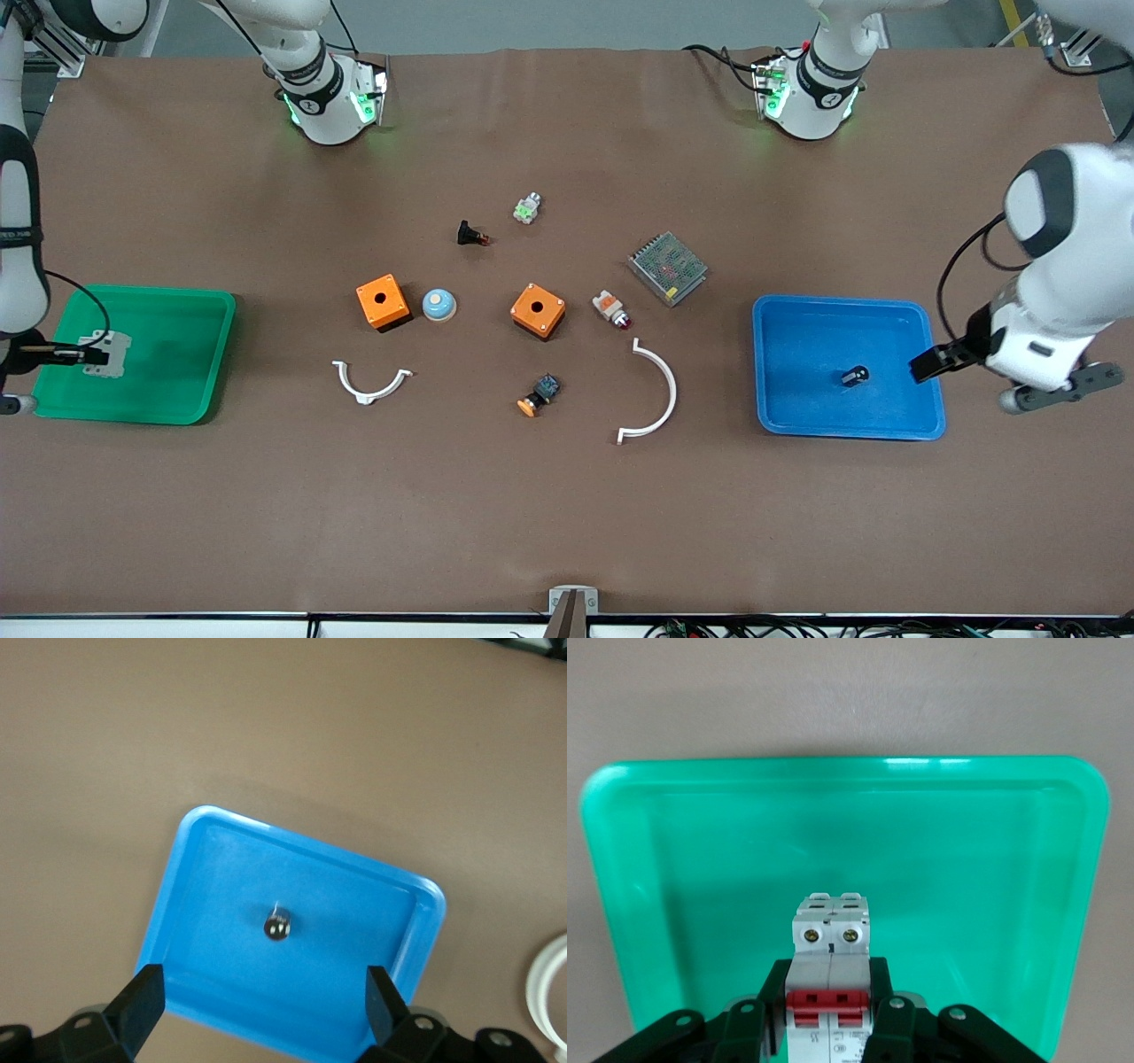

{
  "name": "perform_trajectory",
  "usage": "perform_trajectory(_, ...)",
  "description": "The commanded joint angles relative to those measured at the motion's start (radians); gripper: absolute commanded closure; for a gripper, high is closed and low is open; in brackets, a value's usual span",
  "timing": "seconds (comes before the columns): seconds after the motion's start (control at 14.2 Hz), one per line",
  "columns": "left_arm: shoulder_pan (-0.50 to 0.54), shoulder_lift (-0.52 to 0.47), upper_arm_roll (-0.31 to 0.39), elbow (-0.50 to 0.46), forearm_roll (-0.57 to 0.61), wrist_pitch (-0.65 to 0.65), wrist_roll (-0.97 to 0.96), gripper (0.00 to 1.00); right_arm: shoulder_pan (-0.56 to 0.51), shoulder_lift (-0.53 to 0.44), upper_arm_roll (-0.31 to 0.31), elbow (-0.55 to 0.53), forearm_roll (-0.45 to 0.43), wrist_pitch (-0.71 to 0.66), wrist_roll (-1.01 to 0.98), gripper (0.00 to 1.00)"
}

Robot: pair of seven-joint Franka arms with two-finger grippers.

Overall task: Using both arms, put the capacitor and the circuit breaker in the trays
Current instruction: 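Lower the breaker into the green tray and open the right gripper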

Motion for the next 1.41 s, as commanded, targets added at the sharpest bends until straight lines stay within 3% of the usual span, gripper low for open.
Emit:
perform_trajectory(0.0, 0.005, -0.019, -0.023, 0.132, 0.005, -0.172, 0.055, 0.0, -0.017, 0.008, 0.023, -0.04, -0.023, 0.056, -0.011, 0.8)
perform_trajectory(0.42, 0.007, -0.164, -0.062, 0.133, 0.004, -0.295, 0.157, 0.0, -0.025, 0.037, 0.023, -0.044, -0.022, 0.111, -0.037, 0.78)
perform_trajectory(0.49, 0.007, -0.174, -0.069, 0.133, 0.002, -0.317, 0.157, 0.0, -0.024, 0.037, 0.023, -0.044, -0.022, 0.111, -0.037, 0.71)
perform_trajectory(0.56, 0.007, -0.189, -0.074, 0.127, -0.006, -0.332, 0.158, 0.0, -0.021, 0.036, 0.023, -0.044, -0.022, 0.108, -0.037, 0.39)
perform_trajectory(0.63, 0.004, -0.213, -0.074, 0.103, -0.006, -0.338, 0.158, 0.0, -0.02, 0.031, 0.023, -0.044, -0.022, 0.101, -0.037, 0.0)
perform_trajectory(0.91, -0.026, -0.321, -0.06, -0.015, -0.012, -0.338, 0.157, 0.0, -0.005, -0.07, 0.023, -0.043, -0.023, 0.007, -0.037, 0.0)
perform_trajectory(1.34, -0.027, -0.318, -0.048, -0.018, -0.021, -0.341, 0.157, 0.0, 0.094, -0.352, 0.027, -0.055, -0.022, -0.31, 0.027, 0.01)
